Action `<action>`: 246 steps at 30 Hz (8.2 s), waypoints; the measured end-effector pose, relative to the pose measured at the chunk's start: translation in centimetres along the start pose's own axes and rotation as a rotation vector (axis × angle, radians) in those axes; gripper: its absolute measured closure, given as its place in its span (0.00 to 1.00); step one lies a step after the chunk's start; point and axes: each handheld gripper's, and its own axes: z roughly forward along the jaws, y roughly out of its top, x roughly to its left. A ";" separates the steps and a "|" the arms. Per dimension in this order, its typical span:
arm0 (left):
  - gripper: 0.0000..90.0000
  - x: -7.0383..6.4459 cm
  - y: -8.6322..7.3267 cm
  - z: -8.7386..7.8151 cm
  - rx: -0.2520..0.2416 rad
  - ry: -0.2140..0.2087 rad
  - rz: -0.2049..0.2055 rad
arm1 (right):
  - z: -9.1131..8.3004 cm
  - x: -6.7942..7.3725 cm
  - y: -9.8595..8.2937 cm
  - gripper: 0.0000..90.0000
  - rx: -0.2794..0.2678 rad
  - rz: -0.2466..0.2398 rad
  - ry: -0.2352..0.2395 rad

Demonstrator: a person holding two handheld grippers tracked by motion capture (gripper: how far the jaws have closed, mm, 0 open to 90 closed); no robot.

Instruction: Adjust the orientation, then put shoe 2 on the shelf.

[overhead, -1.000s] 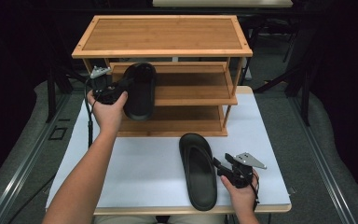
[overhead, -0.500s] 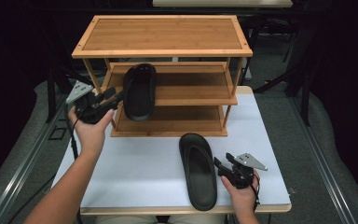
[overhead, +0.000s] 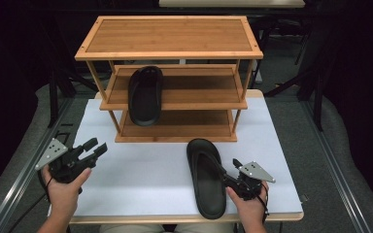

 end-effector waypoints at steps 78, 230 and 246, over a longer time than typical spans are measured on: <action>0.52 0.5 -6.8 1.8 0.169 -0.004 -0.028 | -0.1 2.0 -1.4 0.93 0.201 -0.089 -0.021; 0.40 -2.9 8.9 10.0 -0.027 0.014 0.018 | 4.4 0.7 16.4 0.53 -0.167 0.055 0.055; 0.40 -3.0 8.6 13.2 0.056 0.013 0.010 | 6.0 2.8 15.9 0.50 -0.168 0.045 0.070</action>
